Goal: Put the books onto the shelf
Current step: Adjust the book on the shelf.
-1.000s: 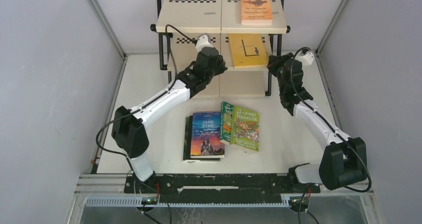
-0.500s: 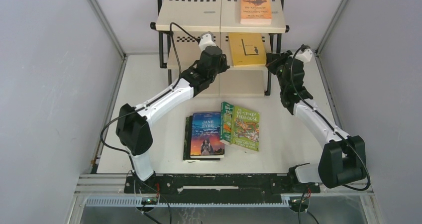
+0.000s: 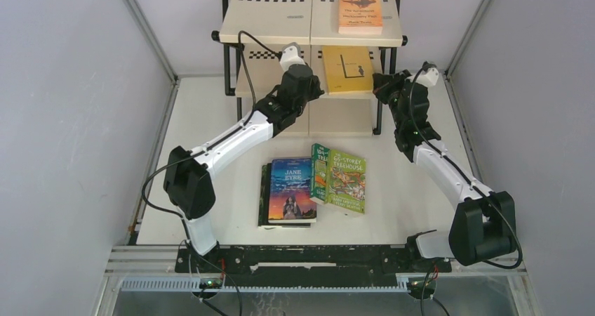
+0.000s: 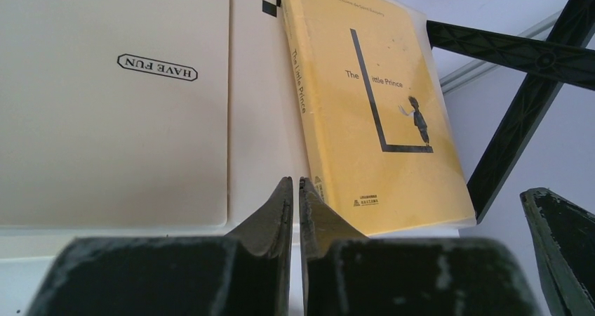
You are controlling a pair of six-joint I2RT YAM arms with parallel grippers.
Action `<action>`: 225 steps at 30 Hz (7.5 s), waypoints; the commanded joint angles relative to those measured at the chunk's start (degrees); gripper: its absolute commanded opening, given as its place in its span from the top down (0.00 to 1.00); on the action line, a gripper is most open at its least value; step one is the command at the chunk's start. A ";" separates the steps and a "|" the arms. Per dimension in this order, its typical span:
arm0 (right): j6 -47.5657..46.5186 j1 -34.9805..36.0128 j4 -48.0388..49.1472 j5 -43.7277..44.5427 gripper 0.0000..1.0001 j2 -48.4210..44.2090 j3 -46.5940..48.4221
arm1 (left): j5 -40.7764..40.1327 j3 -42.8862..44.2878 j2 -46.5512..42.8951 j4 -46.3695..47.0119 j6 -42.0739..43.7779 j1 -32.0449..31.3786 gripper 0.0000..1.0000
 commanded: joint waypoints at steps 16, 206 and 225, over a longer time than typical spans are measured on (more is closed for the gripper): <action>-1.81 4.20 3.34 -5.32 0.62 0.04 3.21 | 3.71 -7.66 -9.24 5.98 -0.32 0.42 0.46; -7.12 -0.29 -6.90 11.35 1.00 6.43 8.39 | 19.74 25.96 20.74 4.76 4.20 5.04 0.41; -7.09 -1.22 -9.06 10.88 0.68 3.51 7.51 | 9.35 9.61 7.67 5.19 1.72 5.57 0.25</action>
